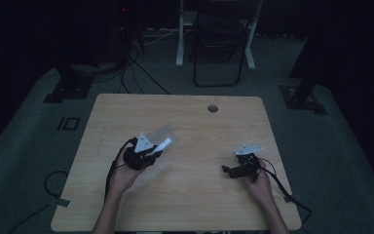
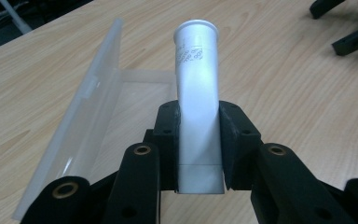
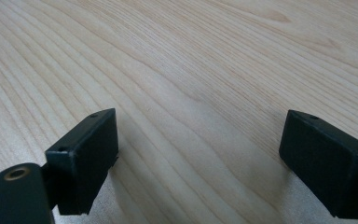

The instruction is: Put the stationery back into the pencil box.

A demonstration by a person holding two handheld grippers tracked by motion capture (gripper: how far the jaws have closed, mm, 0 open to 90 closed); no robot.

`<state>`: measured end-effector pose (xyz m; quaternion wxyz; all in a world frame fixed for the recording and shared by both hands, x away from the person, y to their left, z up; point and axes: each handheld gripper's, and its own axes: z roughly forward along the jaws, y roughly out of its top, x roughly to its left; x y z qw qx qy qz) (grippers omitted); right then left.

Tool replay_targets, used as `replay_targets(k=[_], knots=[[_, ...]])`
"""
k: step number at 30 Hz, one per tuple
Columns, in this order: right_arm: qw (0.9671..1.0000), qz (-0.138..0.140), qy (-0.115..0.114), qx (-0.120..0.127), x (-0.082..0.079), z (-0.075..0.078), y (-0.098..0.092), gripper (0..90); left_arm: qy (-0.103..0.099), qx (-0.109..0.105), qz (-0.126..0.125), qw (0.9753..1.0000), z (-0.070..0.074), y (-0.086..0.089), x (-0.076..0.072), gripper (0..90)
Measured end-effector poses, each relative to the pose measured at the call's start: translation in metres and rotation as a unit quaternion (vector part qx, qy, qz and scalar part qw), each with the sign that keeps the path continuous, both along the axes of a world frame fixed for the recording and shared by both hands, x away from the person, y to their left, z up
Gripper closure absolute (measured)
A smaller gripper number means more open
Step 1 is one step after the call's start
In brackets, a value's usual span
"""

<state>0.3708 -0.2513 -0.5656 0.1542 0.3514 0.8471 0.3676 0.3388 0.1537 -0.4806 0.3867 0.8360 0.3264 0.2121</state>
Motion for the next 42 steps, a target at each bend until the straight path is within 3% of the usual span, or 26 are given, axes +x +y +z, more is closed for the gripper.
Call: replay_targets(k=[11, 26, 42], knots=[[1.0, 0.0, 0.0, 0.0, 0.0, 0.0, 0.0, 11.5, 0.007, 0.004, 0.011, 0.9999, -0.006, 0.007, 0.013, 71.1], [1.0, 0.0, 0.0, 0.0, 0.0, 0.0, 0.0, 11.5, -0.005, 0.019, 0.033, 0.9992, -0.014, 0.007, 0.022, 71.1], [1.0, 0.0, 0.0, 0.0, 0.0, 0.0, 0.0, 11.5, -0.019, 0.055, 0.039, 0.9976, -0.028, 0.001, 0.032, 71.1]])
